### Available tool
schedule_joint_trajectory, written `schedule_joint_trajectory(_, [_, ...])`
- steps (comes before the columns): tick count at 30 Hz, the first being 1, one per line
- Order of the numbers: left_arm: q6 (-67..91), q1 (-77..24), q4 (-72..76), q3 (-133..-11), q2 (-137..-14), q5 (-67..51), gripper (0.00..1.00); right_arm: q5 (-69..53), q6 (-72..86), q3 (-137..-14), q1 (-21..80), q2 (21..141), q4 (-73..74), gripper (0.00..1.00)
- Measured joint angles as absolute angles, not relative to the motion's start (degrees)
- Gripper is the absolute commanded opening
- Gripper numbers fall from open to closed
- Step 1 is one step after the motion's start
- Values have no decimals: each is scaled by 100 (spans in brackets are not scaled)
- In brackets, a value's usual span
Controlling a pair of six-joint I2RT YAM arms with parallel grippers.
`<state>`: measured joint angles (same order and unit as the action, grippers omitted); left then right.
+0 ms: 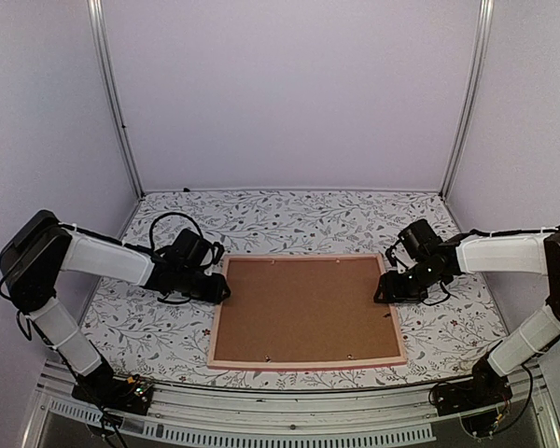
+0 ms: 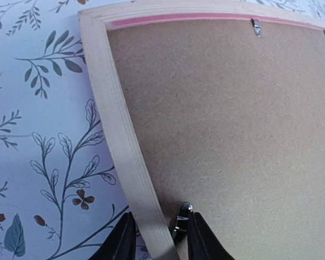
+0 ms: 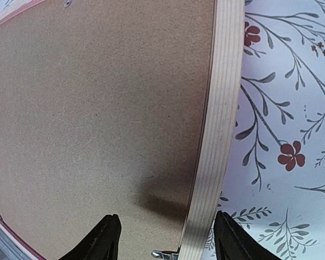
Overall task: Put the photo into the frame
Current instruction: Press the fastener onto the backboard.
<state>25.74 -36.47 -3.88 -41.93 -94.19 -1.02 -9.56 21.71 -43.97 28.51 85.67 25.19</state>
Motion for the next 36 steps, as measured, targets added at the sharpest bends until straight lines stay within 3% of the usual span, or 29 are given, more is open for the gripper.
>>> schedule_joint_trajectory(12, [2762,-3489,5,-3885,-9264,-582,56,-958,2158,-4397,2851,8573,2510,63])
schedule_joint_trajectory(19, [2814,-3448,-139,-3774,-9085,-572,50,-963,2161,-4390,2851,8573,2464,63])
schedule_joint_trajectory(36, [2858,-3319,-174,-3756,-9076,-504,46,-963,2158,-4383,2851,8595,2434,63])
